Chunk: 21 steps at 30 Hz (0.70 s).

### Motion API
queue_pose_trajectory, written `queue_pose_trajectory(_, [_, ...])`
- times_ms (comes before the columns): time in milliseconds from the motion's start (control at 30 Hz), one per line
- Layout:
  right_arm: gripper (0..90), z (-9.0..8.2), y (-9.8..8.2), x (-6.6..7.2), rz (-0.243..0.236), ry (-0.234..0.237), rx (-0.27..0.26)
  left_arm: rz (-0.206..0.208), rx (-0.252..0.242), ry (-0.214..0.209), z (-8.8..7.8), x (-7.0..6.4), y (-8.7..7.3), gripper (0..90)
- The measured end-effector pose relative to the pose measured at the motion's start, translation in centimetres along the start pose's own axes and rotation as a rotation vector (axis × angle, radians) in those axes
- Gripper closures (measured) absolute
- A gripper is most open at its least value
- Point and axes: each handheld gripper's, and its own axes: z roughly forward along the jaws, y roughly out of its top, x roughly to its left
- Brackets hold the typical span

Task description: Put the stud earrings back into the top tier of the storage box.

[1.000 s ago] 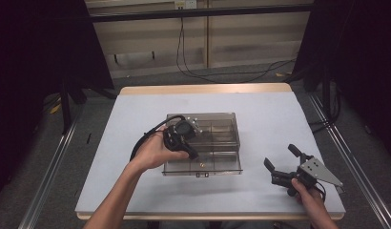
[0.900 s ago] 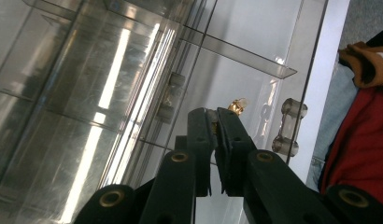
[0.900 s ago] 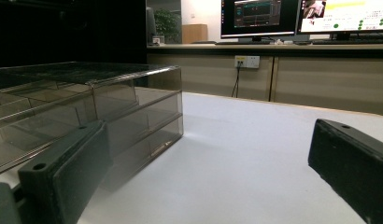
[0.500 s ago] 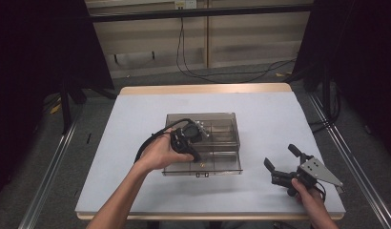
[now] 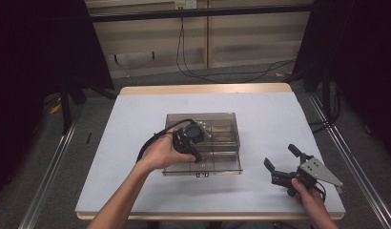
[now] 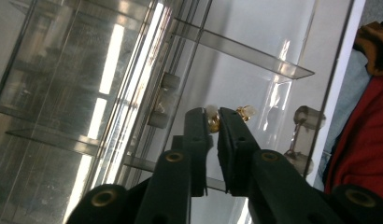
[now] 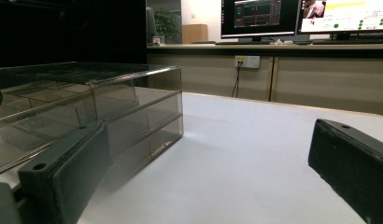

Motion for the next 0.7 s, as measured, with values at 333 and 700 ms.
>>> queue_pose_trajectory(333, [0.0,0.0,0.0,0.0,-0.002,0.001,0.0,-0.009,-0.09,-0.016,-1.2,0.1,-0.8,70.2])
queue_pose_trajectory(700, [0.0,0.0,0.0,0.0,-0.004,0.0,0.0,-0.008,-0.267,-0.005,-2.8,-0.8,-2.9,57.9])
